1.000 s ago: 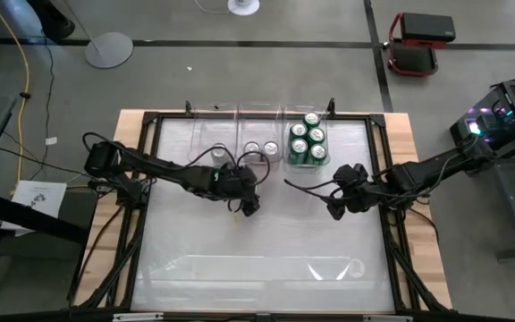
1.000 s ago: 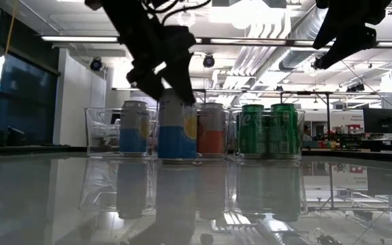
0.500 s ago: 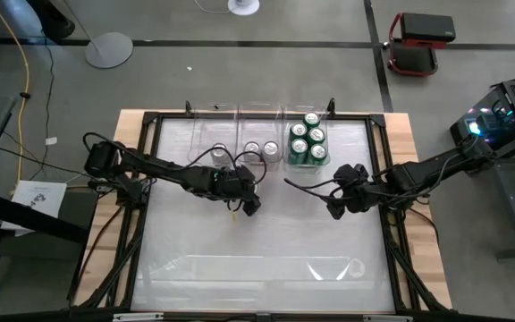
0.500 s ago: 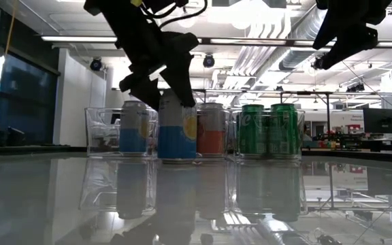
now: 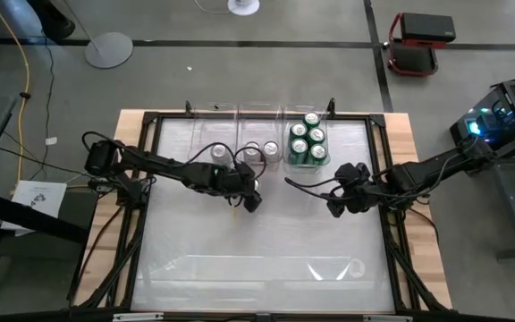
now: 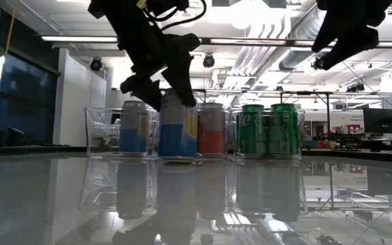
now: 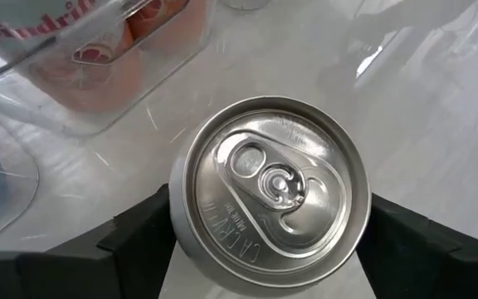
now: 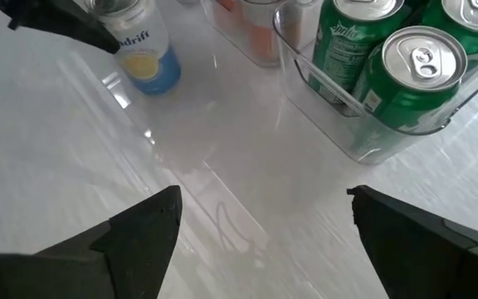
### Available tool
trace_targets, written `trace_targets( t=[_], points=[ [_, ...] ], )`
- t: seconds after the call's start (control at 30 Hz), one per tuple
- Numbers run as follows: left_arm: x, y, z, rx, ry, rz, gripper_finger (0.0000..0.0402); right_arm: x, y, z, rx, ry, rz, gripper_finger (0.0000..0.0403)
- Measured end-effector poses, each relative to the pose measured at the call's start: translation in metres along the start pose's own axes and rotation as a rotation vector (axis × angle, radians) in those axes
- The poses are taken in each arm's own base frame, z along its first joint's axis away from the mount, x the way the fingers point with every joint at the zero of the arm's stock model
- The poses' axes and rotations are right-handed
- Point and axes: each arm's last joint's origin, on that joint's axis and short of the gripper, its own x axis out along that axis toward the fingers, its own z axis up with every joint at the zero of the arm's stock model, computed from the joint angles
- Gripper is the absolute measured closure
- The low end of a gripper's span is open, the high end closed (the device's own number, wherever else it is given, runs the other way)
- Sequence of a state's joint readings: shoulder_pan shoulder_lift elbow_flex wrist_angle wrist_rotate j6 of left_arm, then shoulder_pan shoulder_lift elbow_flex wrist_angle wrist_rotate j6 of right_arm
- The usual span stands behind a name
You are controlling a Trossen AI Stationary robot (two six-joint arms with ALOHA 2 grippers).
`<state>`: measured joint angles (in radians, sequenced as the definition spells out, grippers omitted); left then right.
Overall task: Sort soda cans
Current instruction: Put the blue-white soda can into the left transparent bin
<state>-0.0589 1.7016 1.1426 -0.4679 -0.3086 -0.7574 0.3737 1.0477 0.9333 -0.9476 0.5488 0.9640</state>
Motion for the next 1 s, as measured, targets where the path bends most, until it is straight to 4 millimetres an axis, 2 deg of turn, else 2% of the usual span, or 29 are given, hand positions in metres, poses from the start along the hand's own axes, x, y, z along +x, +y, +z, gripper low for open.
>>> trace_targets(
  t=[0.13, 0.33, 0.43, 0.6, 0.73, 0.87, 1.0],
  points=[
    [0.000, 0.000, 0.001, 0.016, -0.003, -0.008, 0.0120, 0.000, 0.000, 0.000, 0.004, 0.003, -0.003, 0.0064],
    [-0.008, -0.013, 0.009, 0.167, 0.022, -0.118, 0.0120, 0.000, -0.001, 0.000, 0.003, -0.004, -0.008, 0.0064],
    [-0.019, -0.022, 0.020, 0.233, 0.003, -0.169, 0.0120, 0.000, -0.001, 0.000, -0.011, -0.005, -0.009, 0.0064],
    [-0.037, -0.025, 0.035, 0.389, 0.029, -0.155, 0.0120, 0.000, -0.001, 0.000, -0.025, -0.005, -0.009, 0.0064],
    [-0.067, -0.026, 0.050, 0.515, 0.088, -0.095, 0.0120, 0.000, -0.001, 0.000, -0.014, -0.005, -0.009, 0.0064],
    [-0.102, -0.008, 0.059, 0.618, 0.112, 0.031, 0.0120, 0.000, -0.001, 0.000, 0.001, -0.005, -0.009, 0.0064],
    [-0.141, 0.033, 0.067, 0.567, 0.078, 0.078, 0.0120, 0.000, -0.001, 0.000, 0.001, -0.020, -0.020, 0.0064]
  ],
)
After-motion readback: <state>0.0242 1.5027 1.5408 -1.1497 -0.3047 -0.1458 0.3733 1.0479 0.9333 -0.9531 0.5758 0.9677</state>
